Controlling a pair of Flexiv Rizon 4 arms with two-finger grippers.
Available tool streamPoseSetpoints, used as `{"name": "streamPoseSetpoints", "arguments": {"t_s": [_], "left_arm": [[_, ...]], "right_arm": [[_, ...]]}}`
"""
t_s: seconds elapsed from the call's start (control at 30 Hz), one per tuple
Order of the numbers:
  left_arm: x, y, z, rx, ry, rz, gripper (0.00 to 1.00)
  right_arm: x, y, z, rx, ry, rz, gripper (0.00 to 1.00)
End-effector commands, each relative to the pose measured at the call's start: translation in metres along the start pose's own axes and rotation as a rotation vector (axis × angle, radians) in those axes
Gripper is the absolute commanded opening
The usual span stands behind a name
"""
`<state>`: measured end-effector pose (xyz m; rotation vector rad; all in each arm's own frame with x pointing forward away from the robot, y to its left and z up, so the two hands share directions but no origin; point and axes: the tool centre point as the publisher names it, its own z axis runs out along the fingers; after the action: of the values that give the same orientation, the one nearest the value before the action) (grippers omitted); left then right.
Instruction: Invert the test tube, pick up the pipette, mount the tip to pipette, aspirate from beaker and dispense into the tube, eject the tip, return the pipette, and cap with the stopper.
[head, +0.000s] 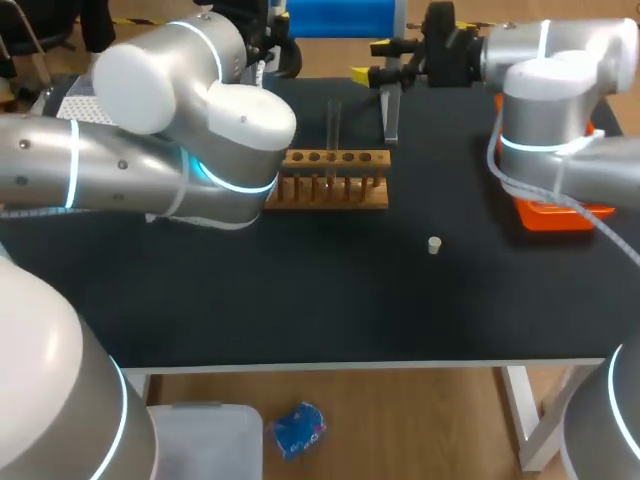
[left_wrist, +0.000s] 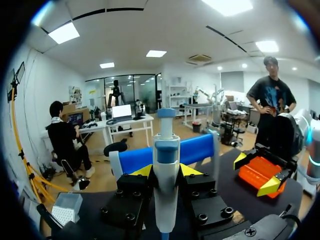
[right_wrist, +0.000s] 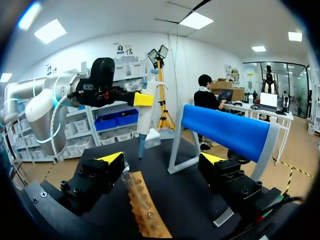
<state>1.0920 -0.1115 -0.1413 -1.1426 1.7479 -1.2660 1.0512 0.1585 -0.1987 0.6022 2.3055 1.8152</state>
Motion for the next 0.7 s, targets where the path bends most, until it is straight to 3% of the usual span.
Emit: {"name": "streamPoseSetpoints", "arguments": {"t_s": [0.03, 0.7], "left_arm": [[0.003, -0.002, 0.011, -0.026, -0.048, 0.006, 0.0], [-0.013, 0.008, 0.029, -0.097, -0.187, -0.011, 0.0]], "right_arm": [[-0.01, 0.005, 0.023, 0.014, -0.004, 0.005, 1.0], [-0.022, 0.009, 0.042, 0.019, -0.047, 0.018, 1.0]]}}
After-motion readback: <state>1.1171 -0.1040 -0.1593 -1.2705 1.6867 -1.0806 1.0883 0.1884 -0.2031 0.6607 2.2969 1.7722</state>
